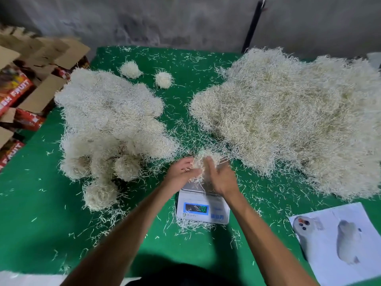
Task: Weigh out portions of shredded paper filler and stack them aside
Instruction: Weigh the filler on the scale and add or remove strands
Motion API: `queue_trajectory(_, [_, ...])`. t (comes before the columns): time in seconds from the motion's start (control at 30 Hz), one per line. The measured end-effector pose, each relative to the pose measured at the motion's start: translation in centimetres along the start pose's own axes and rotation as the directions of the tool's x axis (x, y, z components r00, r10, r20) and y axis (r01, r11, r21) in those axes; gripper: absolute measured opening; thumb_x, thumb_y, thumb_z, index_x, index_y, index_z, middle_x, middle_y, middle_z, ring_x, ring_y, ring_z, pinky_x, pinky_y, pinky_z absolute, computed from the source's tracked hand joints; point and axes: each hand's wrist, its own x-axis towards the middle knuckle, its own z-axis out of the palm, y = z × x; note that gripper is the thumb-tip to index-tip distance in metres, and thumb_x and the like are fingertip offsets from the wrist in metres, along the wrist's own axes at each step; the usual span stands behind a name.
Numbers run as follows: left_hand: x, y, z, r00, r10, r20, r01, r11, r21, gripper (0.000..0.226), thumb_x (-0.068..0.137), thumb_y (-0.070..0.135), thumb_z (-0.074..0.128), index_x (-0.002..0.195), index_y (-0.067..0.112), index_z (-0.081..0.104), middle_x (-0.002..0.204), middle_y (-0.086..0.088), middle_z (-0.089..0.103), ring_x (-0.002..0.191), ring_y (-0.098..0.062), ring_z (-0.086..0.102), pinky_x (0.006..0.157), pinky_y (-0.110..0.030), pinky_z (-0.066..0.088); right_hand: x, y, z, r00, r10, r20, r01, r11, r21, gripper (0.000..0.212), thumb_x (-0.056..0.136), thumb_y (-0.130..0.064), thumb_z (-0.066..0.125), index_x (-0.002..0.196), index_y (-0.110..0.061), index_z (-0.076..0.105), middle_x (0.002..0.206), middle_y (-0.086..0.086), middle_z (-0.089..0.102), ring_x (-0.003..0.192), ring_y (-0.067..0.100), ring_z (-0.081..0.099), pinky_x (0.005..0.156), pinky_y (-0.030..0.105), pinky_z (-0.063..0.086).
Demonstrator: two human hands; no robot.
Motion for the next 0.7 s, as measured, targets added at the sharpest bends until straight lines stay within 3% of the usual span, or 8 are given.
queue_trajectory(0.1, [-0.1,-0.7,0.5,0.988,0.054,-0.144,-0.046,0.997,0.058,0.055,0.087,0.011,0.075,0.138,0.023,0.056,0.145,0.002,0.051,0.112,-0.012,0.064,0.097,-0.033,0.056,-1.0,1.2,-1.0,0.999,0.005,-0.051,-0.007,0.999,-0.04,0.081,0.096,-0.082,0.016,0.072,-0.011,0.047,0.048,0.006,0.039,0.04,0.019,0.047,0.044,0.04,0.054])
queue_trajectory(0.17, [-0.2,-0.8,0.6,0.966,0.116,-0.23,-0.101,0.992,0.076,0.053,0.09,-0.001,0.069,0.137,0.021,0.057,0.147,0.002,0.05,0.094,0.005,0.066,0.077,-0.013,0.056,-1.3,2.2,-1.5,0.984,0.001,-0.179,0.0,1.0,0.008,0.076,0.101,-0.075,0.017,0.076,-0.013,0.053,0.053,0.006,0.044,0.043,0.018,0.049,0.044,0.037,0.054])
queue_trajectory(0.2, [-0.3,-0.9,0.4,0.958,0.142,-0.249,-0.126,0.989,0.08,0.053,0.089,-0.002,0.069,0.136,0.021,0.058,0.146,0.005,0.05,0.096,0.008,0.064,0.075,-0.006,0.051,-1.4,2.6,-1.6,0.966,-0.018,-0.259,0.029,0.999,0.041,0.07,0.105,-0.068,0.02,0.074,-0.014,0.053,0.052,0.002,0.044,0.042,0.017,0.047,0.043,0.03,0.048])
queue_trajectory(0.27, [-0.4,-1.1,0.2,0.956,0.177,-0.233,-0.169,0.984,0.056,0.053,0.087,0.002,0.073,0.133,0.025,0.061,0.144,0.014,0.053,0.12,0.005,0.055,0.088,0.0,0.041,-1.4,3.3,-1.8,0.925,-0.063,-0.375,0.104,0.991,0.09,0.059,0.111,-0.049,0.031,0.07,-0.013,0.055,0.052,0.0,0.043,0.042,0.015,0.037,0.047,0.021,0.036])
queue_trajectory(0.37, [-0.8,-1.3,-0.2,0.972,0.17,-0.164,-0.178,0.983,-0.036,0.054,0.084,0.017,0.079,0.132,0.034,0.061,0.135,0.03,0.056,0.124,0.013,0.049,0.105,-0.014,0.037,-1.5,3.9,-1.5,0.905,-0.061,-0.422,0.13,0.982,0.136,0.049,0.112,-0.032,0.041,0.066,-0.016,0.05,0.055,0.001,0.045,0.045,0.015,0.036,0.045,0.022,0.035])
queue_trajectory(0.5, [-1.5,-1.4,-0.6,0.975,0.169,-0.147,-0.186,0.977,-0.109,0.059,0.083,0.036,0.08,0.137,0.029,0.058,0.141,0.016,0.057,0.131,0.0,0.051,0.111,-0.029,0.04,-2.0,4.3,-0.9,0.918,-0.015,-0.396,0.093,0.98,0.178,0.039,0.11,-0.029,0.046,0.074,-0.019,0.055,0.065,0.0,0.057,0.052,0.014,0.049,0.046,0.023,0.044])
queue_trajectory(0.63, [-1.9,-1.5,-0.4,0.966,0.154,-0.209,-0.177,0.979,-0.096,0.058,0.088,0.045,0.073,0.14,0.026,0.056,0.142,0.013,0.057,0.121,0.016,0.049,0.109,-0.027,0.04,-2.7,4.6,-0.6,0.911,0.026,-0.411,0.059,0.98,0.193,0.03,0.108,-0.036,0.047,0.084,-0.023,0.057,0.083,-0.004,0.062,0.073,0.009,0.059,0.065,0.024,0.045])
queue_trajectory(0.7, [-2.1,-1.7,-0.4,0.953,0.146,-0.266,-0.176,0.98,-0.094,0.052,0.092,0.042,0.07,0.139,0.023,0.057,0.14,0.013,0.059,0.121,0.011,0.052,0.109,-0.027,0.042,-2.8,4.6,-0.6,0.909,0.029,-0.416,0.061,0.977,0.202,0.03,0.107,-0.038,0.047,0.083,-0.024,0.057,0.082,-0.005,0.063,0.073,0.008,0.06,0.065,0.026,0.048])
